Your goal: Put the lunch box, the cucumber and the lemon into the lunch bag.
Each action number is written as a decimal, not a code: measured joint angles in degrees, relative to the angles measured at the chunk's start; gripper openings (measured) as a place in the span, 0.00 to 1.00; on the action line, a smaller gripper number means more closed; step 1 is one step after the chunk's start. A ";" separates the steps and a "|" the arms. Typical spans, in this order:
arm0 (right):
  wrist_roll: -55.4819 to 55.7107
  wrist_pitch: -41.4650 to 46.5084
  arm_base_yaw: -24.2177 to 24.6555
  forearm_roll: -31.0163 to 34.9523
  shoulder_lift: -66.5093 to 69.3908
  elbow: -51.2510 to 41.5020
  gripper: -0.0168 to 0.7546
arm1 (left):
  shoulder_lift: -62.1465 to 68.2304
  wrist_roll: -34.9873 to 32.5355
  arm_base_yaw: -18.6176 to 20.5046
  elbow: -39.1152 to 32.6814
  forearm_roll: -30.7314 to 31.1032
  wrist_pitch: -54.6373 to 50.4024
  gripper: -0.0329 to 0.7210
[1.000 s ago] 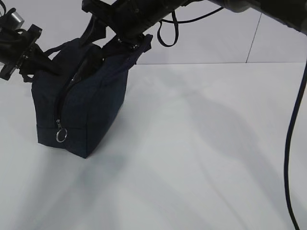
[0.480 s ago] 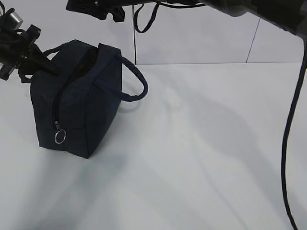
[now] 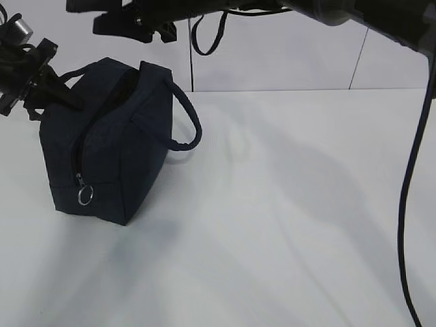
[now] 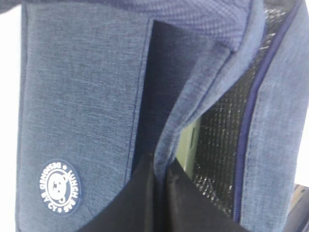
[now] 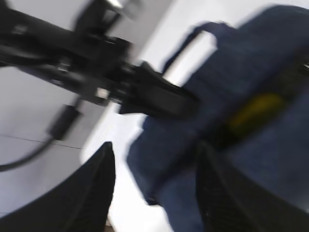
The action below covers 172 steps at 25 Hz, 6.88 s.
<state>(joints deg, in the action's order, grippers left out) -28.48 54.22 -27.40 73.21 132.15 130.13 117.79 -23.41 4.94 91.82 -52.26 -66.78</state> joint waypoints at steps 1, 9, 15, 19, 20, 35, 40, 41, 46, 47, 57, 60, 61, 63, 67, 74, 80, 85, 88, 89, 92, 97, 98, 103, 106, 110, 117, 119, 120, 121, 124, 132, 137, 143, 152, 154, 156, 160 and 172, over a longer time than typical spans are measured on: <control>1.56 0.70 0.00 -2.07 0.00 0.00 0.55 | 0.00 -0.07 0.00 0.00 0.44 -0.13 0.03; 22.90 4.87 0.00 -33.00 -2.52 0.00 0.55 | 0.00 -0.07 0.00 0.00 2.06 0.00 0.03; 37.69 7.87 -0.09 -45.50 -2.86 0.00 0.55 | 0.00 -0.07 0.00 0.00 2.28 0.46 0.03; 43.59 7.87 -1.37 -49.74 -2.59 0.00 0.55 | 0.00 -0.07 0.00 0.00 2.28 0.49 0.03; 44.32 7.87 -1.83 -49.98 -2.38 0.00 0.55 | 0.00 -0.07 0.00 0.00 2.28 0.49 0.03; 48.30 1.90 -3.95 -53.86 0.20 0.00 0.55 | 0.00 -0.07 0.08 0.00 2.31 0.49 0.03; 49.17 1.30 -4.05 -53.30 1.85 0.00 0.55 | 0.00 -0.07 0.08 0.00 2.31 0.49 0.03; 49.17 1.00 -4.07 -53.03 2.27 0.00 0.55 | 0.00 -0.07 0.08 0.00 2.31 0.49 0.03; 49.27 0.88 -4.37 -51.22 3.44 0.00 0.55 | 0.00 -0.07 0.08 0.00 2.31 0.49 0.03; 49.35 0.88 -4.37 -51.09 3.44 0.00 0.55 | 0.00 -0.07 0.08 0.00 2.31 0.49 0.03; 49.50 1.00 -4.37 -49.43 3.44 0.00 0.32 | 0.00 -0.07 0.08 0.00 2.31 0.30 0.03; 49.01 2.17 -4.37 -51.09 3.44 0.00 0.11 | 0.00 -0.07 0.08 0.00 0.72 -0.45 0.03; 49.02 2.93 -4.37 -52.10 3.44 0.00 0.07 | 0.00 -0.07 0.08 0.00 0.08 -0.75 0.03; 48.69 4.48 -4.37 -53.67 3.44 0.11 0.05 | 0.00 -0.07 -0.17 0.00 -1.64 -0.85 0.03; 48.34 8.97 -4.39 -60.66 2.94 0.31 0.05 | 0.00 -0.07 -1.71 0.00 -5.17 -0.99 0.03; 47.96 17.05 -4.49 -75.22 -1.00 0.31 0.05 | 0.00 0.12 -7.16 0.00 -8.88 -1.12 0.03; 45.68 18.63 -4.38 -83.20 -4.75 0.31 0.05 | 0.47 0.29 -13.00 0.00 -12.61 -0.22 0.03; 44.05 18.74 -2.68 -84.57 -5.85 0.08 0.05 | 0.86 1.01 -17.87 0.00 -13.74 3.14 0.03; 43.61 18.74 -1.37 -84.67 -6.69 -2.79 0.05 | 2.08 1.23 -19.02 0.00 -14.39 4.11 0.03; 43.46 18.74 -0.98 -84.81 -7.10 -4.58 0.05 | 2.59 1.23 -19.26 0.00 -14.50 4.57 0.03; 43.46 18.60 0.07 -85.18 -7.99 -8.15 0.05 | 3.50 1.36 -19.30 0.00 -15.54 5.87 0.03; 43.46 18.50 0.70 -85.18 -8.09 -9.39 0.05 | 5.09 1.49 -19.30 0.00 -18.66 6.84 0.03; 43.57 18.49 0.70 -85.18 -8.09 -9.39 0.05 | 5.36 1.51 -19.30 0.00 -19.26 6.84 0.03; 44.35 18.38 0.70 -85.18 -8.09 -9.49 0.07 | 6.01 1.61 -19.30 0.00 -20.58 7.63 0.10; 44.58 17.87 0.78 -85.18 -8.18 -9.49 0.20 | 6.01 1.28 -19.86 0.00 -21.08 7.88 0.29; 44.70 17.52 0.92 -85.18 -8.32 -9.49 0.50 | 6.01 0.78 -20.85 0.00 -22.68 4.99 0.51; 44.70 17.49 1.07 -84.87 -9.00 -9.49 0.59 | 6.01 -0.27 -20.45 0.00 -24.06 2.10 0.55; 44.70 17.49 1.07 -84.83 -10.00 -9.49 0.59 | 5.61 -0.27 -19.81 0.00 -24.06 1.57 0.55; 44.70 17.49 1.07 -84.71 -10.58 -9.49 0.59 | 5.34 -0.27 -19.37 0.00 -24.06 1.08 0.55; 44.70 17.49 1.07 -84.46 -11.38 -9.49 0.59 | 4.78 -0.33 -19.06 0.09 -24.06 0.40 0.55; 44.70 17.49 1.07 -83.62 -13.18 -9.28 0.59 | 3.64 -0.33 -17.59 1.89 -24.06 -0.72 0.54; 43.92 17.49 1.12 -77.17 -19.50 -9.25 0.59 | 0.43 3.46 -16.37 8.90 -9.43 -1.49 0.46; 40.89 17.60 1.12 -74.18 -22.99 -9.25 0.59 | -4.48 6.78 -16.37 10.64 2.99 -2.56 0.42; 36.27 17.83 1.12 -72.28 -26.71 -9.25 0.59 | -11.24 12.20 -18.12 10.72 22.70 -3.43 0.38; 35.98 15.91 -1.94 -74.79 -36.27 -23.82 0.59 | -17.70 15.82 -20.86 10.72 31.87 -4.21 0.36; 35.89 11.48 -3.15 -74.89 -39.81 -29.58 0.59 | -18.58 16.20 -20.86 10.72 31.87 -4.25 0.36; 35.89 6.03 -3.79 -74.89 -44.16 -36.00 0.59 | -19.47 16.46 -20.86 10.72 31.87 -4.36 0.36; 35.40 -5.10 -3.94 -75.41 -51.93 -48.94 0.59 | -21.69 16.85 -20.86 10.72 31.31 -4.60 0.36; 32.42 -46.31 -3.94 -77.02 -65.41 -87.51 0.59 | -24.71 18.42 -20.86 10.72 29.09 -4.92 0.36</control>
<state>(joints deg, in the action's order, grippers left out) 3.94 7.91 -31.34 -3.81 66.75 42.62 93.08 -4.99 -15.92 102.54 -23.17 -71.70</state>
